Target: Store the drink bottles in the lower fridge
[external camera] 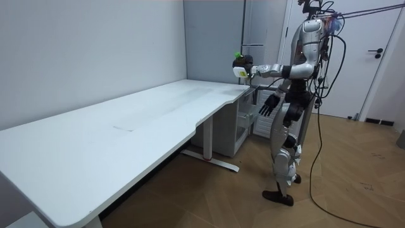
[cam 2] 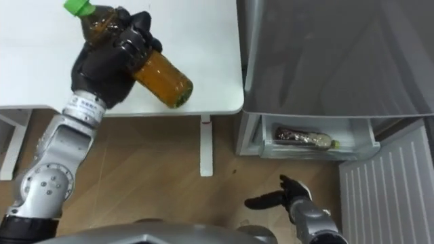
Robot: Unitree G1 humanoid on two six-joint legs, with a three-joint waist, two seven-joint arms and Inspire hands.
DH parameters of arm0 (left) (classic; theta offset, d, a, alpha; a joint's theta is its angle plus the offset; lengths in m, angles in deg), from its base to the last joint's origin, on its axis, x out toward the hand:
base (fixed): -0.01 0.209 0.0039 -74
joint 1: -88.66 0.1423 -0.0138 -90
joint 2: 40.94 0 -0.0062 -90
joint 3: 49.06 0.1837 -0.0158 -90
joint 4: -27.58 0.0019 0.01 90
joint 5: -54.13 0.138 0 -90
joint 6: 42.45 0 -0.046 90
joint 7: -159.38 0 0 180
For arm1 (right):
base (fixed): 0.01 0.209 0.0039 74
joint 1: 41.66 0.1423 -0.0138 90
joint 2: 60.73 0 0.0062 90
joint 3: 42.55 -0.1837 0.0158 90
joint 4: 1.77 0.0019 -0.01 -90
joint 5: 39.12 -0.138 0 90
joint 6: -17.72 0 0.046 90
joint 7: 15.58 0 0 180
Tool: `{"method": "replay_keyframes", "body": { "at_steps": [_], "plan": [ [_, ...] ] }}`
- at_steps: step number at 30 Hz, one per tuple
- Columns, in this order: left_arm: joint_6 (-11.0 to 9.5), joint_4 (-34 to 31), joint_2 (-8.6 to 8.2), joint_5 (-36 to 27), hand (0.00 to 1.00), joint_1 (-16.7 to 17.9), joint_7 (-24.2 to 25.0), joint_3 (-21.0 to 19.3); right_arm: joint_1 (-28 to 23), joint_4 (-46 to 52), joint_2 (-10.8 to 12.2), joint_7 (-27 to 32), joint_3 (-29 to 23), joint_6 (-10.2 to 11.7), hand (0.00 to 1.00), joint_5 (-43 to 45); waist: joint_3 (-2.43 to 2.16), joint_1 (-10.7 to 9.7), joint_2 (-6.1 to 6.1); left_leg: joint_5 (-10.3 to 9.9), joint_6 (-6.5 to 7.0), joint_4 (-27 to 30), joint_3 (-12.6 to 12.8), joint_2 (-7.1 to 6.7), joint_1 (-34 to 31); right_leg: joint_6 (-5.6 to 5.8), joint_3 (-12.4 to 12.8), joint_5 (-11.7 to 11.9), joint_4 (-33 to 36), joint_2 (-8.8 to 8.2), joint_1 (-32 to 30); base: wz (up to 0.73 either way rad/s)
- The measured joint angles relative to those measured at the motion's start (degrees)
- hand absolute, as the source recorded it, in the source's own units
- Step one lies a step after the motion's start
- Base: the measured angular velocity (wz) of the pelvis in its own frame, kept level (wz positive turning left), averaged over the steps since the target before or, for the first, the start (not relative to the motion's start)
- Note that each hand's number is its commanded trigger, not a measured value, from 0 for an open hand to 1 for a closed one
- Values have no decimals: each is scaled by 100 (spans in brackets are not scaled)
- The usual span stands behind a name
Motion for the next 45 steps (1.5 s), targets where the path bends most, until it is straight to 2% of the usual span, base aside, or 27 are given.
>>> {"method": "replay_keyframes", "body": {
  "at_steps": [1, 5, 7, 10, 15, 19, 22, 24, 27, 30, 39, 45],
  "plan": [
    [0, 53, 4, -25, 100, -1, 0, 7, -9, 148, 11, -9, 75, -20, 0, -26, 11, 16, -37, 0, 0, 1, -1, 1, 15, 0, -6, 0, -8, 2, 10, 0],
    [-4, 280, -8, -173, 100, -1, 7, 34, -170, 852, 10, -232, 197, -125, 0, -18, 6, 76, -155, -1, 0, 19, -5, 2, 23, -8, -12, 6, -9, 1, 27, 0],
    [-3, 387, 43, -161, 100, 21, 8, 97, -287, 1530, -49, -560, 230, -229, 0, -1, 21, 85, -206, -3, 2, 75, -10, 4, -29, -14, -7, 10, -3, 4, 5, 0],
    [10, 505, 163, -42, 100, 27, 54, 209, -350, 2040, -132, -1038, 240, -245, 0, 31, 20, 96, -213, -5, 4, 127, -9, 15, -97, -29, -11, 25, 19, 8, -11, 0],
    [11, 803, 242, 305, 100, 27, 306, 250, -409, 2643, -417, -1808, 326, -376, 0, 184, 22, 88, -193, -37, 42, 309, -15, 38, -280, -29, -22, 25, 164, 7, -149, 0],
    [63, 1063, 359, 727, 100, 28, 453, 341, -406, 3084, -606, -2440, 327, -546, 0, 669, 14, 149, -208, -43, 53, 309, -12, 38, -297, -28, 15, 33, 210, 4, -188, -1],
    [68, 1331, 413, 955, 100, 29, 520, 427, -412, 3269, -702, -2726, 326, -673, 0, 704, 16, 223, -212, -41, 53, 305, -7, 43, -273, -29, 30, 34, 242, 4, -192, 0],
    [70, 1483, 419, 1096, 100, 30, 526, 437, -411, 3380, -764, -2863, 324, -679, 0, 704, 21, 233, -229, -40, 54, 309, -6, 45, -274, -29, 30, 34, 243, 5, -193, 0],
    [70, 1554, 488, 1183, 100, 30, 526, 474, -408, 3447, -819, -3019, 325, -679, 0, 699, 54, 248, -294, -40, 54, 319, -7, 45, -289, -29, 28, 34, 235, 5, -194, 0],
    [69, 1559, 539, 1182, 100, 31, 528, 485, -413, 3589, -843, -3205, 324, -679, 0, 696, 52, 242, -322, -47, 59, 398, -17, 45, -319, -29, 25, 34, 230, 6, -195, 0],
    [16, 1781, 588, 1194, 100, 25, 748, 519, -461, 3796, -900, -3509, 328, -675, 0, 189, 49, 245, -306, -48, 60, 386, -25, 46, -285, -30, 13, 36, 245, 8, -154, 0],
    [-6, 2112, 644, 1664, 100, 26, 816, 912, -467, 3794, -899, -3655, 394, -673, 0, -328, 57, 243, -263, -51, 64, 402, -16, 59, -291, -32, 21, 38, 303, 5, -180, 0]
  ]
}}
